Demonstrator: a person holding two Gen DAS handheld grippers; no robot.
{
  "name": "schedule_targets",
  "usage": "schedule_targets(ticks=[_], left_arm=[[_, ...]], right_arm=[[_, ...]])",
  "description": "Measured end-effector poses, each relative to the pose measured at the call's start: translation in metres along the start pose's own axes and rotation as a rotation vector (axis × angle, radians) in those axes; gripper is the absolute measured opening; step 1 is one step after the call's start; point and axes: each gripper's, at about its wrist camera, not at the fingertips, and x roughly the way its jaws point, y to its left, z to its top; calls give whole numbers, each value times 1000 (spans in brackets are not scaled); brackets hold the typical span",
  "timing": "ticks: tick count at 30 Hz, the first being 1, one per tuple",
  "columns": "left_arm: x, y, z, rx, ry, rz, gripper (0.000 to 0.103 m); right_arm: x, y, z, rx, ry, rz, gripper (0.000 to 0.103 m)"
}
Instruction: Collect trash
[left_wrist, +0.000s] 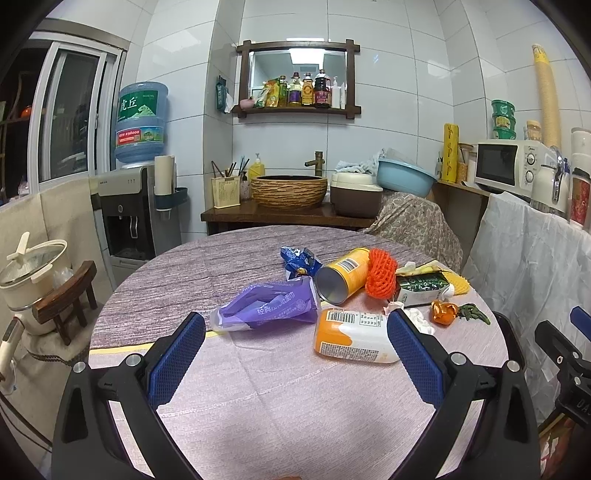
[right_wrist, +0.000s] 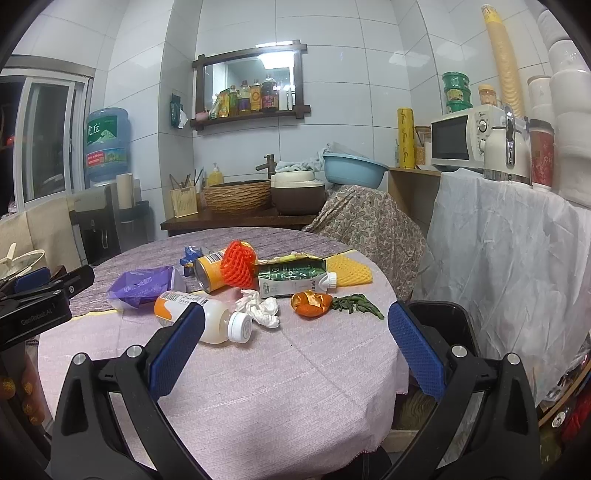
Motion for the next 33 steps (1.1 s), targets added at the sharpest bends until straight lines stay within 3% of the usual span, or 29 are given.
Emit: schedule_targets(ticks=[33], left_arm=[[12, -3, -8, 10, 56, -9, 98]], right_arm=[[9, -2, -6, 4, 40, -2, 98]])
